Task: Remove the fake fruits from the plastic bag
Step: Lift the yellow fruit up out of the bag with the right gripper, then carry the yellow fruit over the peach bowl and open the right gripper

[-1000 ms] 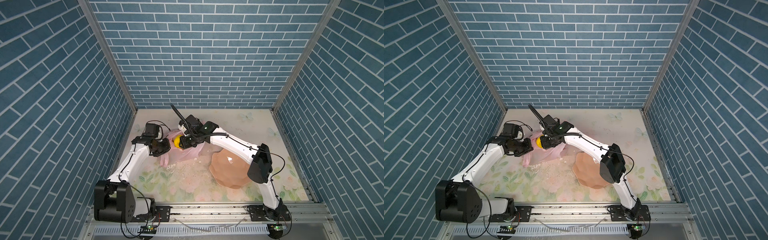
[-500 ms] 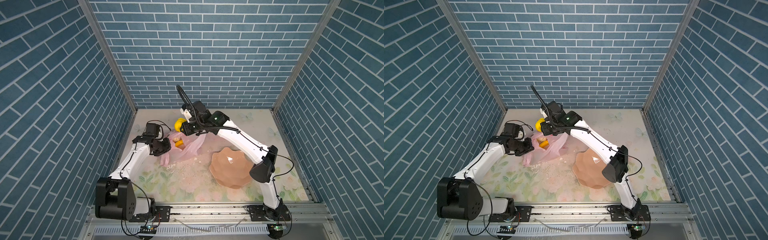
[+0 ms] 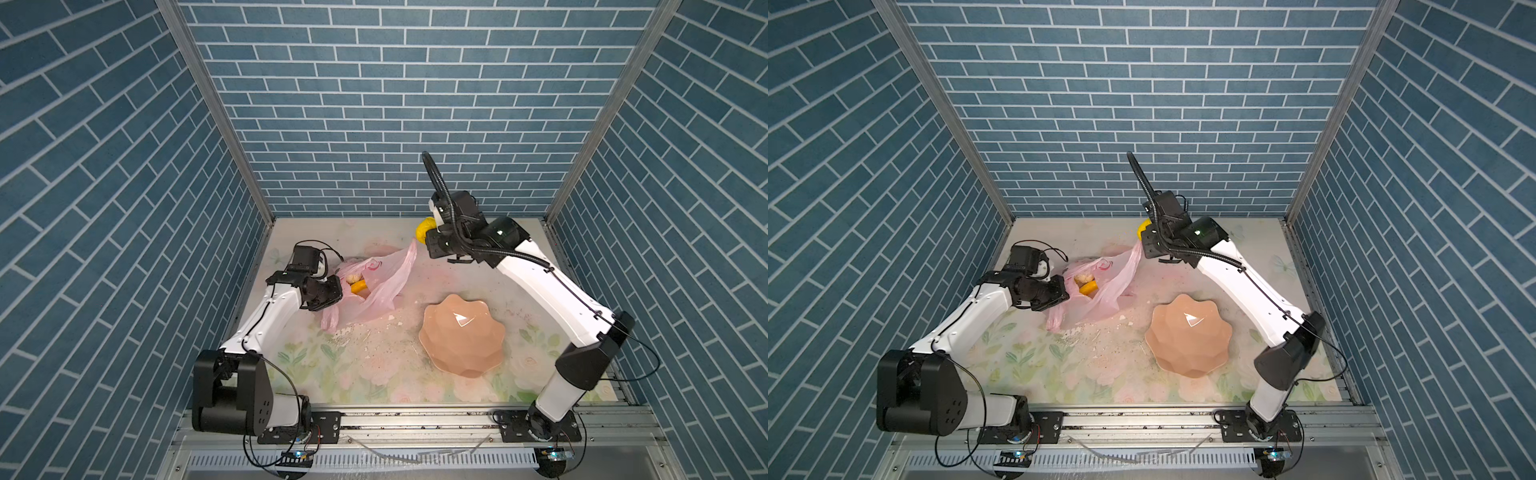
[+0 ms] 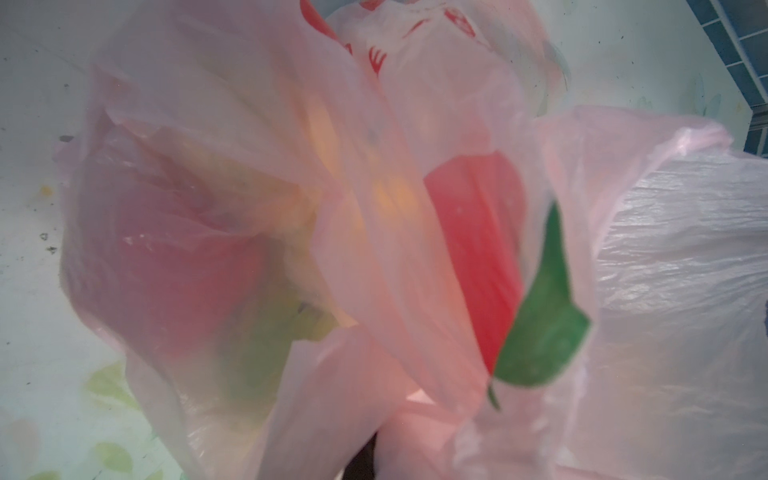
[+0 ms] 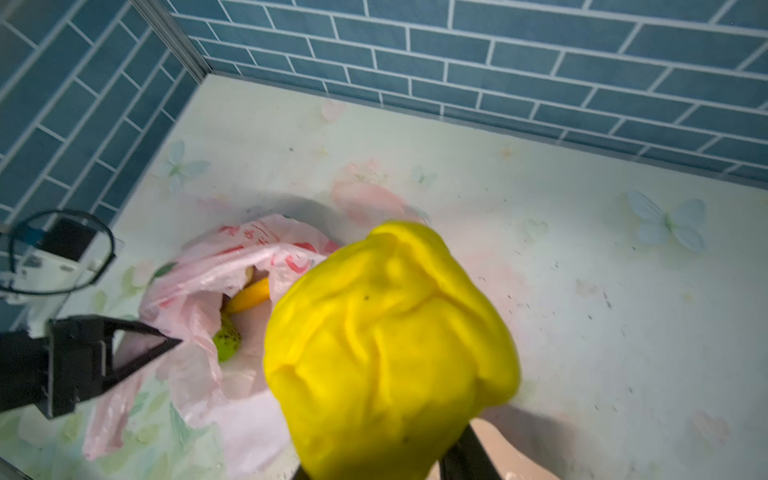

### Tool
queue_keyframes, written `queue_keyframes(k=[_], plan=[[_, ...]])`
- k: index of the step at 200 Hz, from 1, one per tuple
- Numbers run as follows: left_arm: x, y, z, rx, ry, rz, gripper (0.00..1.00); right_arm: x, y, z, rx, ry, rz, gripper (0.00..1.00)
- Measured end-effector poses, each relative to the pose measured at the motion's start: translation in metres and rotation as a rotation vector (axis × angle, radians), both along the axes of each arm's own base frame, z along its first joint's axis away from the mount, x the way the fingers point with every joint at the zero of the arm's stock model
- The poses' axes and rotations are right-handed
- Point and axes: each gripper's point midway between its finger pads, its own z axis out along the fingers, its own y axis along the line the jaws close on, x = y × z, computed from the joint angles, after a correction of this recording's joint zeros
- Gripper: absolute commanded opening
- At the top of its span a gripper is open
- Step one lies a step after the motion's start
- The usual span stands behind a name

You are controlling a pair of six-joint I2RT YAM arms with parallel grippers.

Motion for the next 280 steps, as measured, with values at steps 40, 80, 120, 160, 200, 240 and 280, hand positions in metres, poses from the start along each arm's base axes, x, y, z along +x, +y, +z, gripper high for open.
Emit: queue_keyframes(k=[40, 80, 120, 160, 200, 240, 280], plan=[[0.0, -0.001, 0.0, -0.003, -0.002, -0.007, 0.0, -0.038, -0.051, -0.05, -0.068, 0.079, -0.089, 0.03], [0.0, 0.0, 0.001, 0.004, -0.009, -0.012, 0.0, -0.065, -0.067, -0.135, -0.11, 0.25, -0.153, 0.02], [-0.001, 0.002, 0.004, 0.016, -0.026, -0.011, 0.0, -0.09, -0.064, -0.187, -0.092, 0.361, -0.186, 0.02], [-0.002, 0.002, 0.003, 0.018, -0.027, -0.013, 0.0, -0.106, -0.057, -0.216, -0.065, 0.422, -0.204, 0.03], [-0.002, 0.002, 0.003, 0.017, -0.029, -0.014, 0.0, -0.117, -0.055, -0.241, -0.07, 0.473, -0.222, 0.05], [-0.002, 0.002, 0.002, 0.016, -0.03, -0.015, 0.0, -0.121, -0.059, -0.252, -0.07, 0.491, -0.239, 0.09], [-0.003, 0.002, 0.002, 0.015, -0.029, -0.015, 0.0, -0.125, -0.062, -0.262, -0.08, 0.51, -0.247, 0.22]])
